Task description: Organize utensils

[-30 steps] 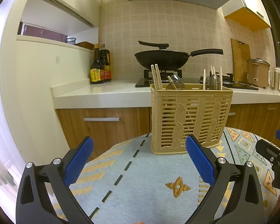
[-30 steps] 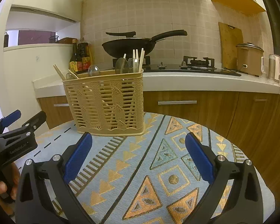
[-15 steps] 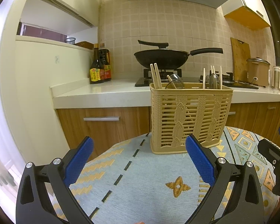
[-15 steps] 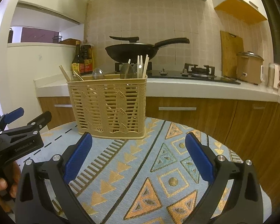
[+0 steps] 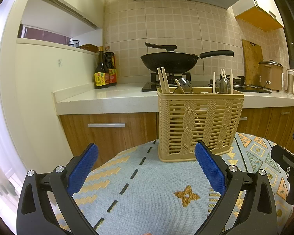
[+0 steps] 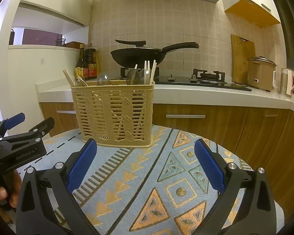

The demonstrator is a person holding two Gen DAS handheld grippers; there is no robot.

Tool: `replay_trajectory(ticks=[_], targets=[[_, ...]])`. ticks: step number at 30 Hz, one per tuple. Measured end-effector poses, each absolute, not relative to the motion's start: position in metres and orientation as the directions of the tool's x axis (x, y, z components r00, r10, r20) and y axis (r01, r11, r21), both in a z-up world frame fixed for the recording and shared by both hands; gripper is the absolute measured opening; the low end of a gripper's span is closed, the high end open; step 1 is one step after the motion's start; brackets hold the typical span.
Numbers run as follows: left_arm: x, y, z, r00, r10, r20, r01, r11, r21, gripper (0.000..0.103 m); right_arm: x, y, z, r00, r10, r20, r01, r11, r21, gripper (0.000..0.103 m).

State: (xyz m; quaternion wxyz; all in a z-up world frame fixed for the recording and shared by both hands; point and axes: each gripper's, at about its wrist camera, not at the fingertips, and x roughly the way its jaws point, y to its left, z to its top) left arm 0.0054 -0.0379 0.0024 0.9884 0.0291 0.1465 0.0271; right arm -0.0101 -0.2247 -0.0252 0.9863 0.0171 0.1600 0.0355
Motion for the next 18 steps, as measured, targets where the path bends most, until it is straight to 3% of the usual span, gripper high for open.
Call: replay_trajectory(ticks=[18], targets=[[0.005,-0.038,0.003,0.955,0.065,-0.290,-0.047,0.996,0.070,0.096,-0.001,-0.232,-0.029,0.928,0.090,-0.361,-0.061,0.994,0.092,0.095]])
